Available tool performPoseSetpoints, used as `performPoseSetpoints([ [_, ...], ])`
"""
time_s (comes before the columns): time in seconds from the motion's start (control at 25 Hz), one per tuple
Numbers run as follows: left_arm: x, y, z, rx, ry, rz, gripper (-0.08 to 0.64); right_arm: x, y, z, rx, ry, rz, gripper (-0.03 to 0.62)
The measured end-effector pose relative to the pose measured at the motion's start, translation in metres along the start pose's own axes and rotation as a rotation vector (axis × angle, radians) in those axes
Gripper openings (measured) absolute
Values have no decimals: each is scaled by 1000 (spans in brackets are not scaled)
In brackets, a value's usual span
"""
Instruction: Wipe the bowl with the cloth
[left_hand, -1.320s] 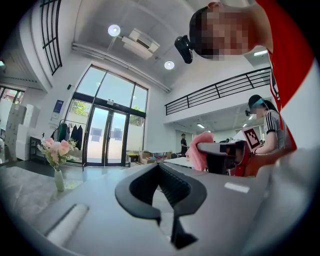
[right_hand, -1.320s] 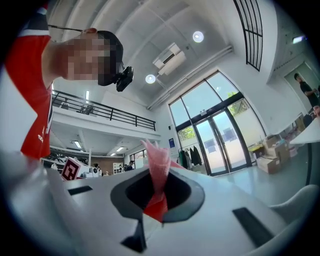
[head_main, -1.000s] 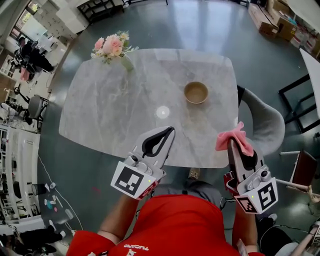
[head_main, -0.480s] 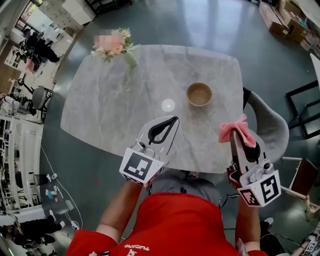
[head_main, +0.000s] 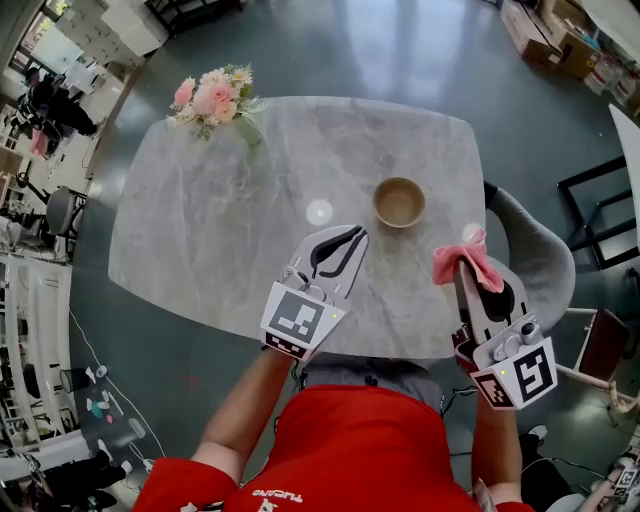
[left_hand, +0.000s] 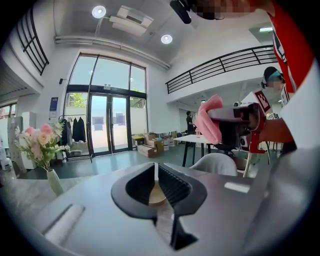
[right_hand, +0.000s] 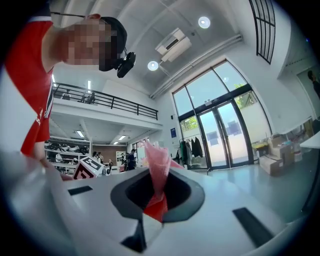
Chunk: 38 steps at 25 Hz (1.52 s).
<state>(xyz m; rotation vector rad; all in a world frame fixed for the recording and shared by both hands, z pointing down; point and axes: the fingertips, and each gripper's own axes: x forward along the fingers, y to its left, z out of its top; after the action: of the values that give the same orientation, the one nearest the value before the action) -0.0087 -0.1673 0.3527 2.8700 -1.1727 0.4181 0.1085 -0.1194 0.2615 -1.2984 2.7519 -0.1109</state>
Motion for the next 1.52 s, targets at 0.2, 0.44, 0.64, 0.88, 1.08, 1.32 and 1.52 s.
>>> performPoseSetpoints([
  [0.2,17,23,-15,-16,32,-24,8,23,1,-10,-33,39,-27,21],
  [0.44,37,51,-40,-137,111,-43,45,46,-3,-26,-80,94,-68,21],
  [0.64,58,62,-57,-307,169,-97,115,61,-7,-41,-148,144,-87,21],
  [0.88,90,67,-81,-463,260,-119,132,81,-21,-62,-270,228,-66,21],
  [1.08,114,67,-104,-626,350,-120,140,92,-31,-80,-342,276,-12,21],
  [1.32,134,66,-125,-773,422,-129,150,97,-39,-108,-426,344,56,21],
  [1.52,140,67,-142,-830,469,-103,150,104,-45,-127,-496,380,113,21],
])
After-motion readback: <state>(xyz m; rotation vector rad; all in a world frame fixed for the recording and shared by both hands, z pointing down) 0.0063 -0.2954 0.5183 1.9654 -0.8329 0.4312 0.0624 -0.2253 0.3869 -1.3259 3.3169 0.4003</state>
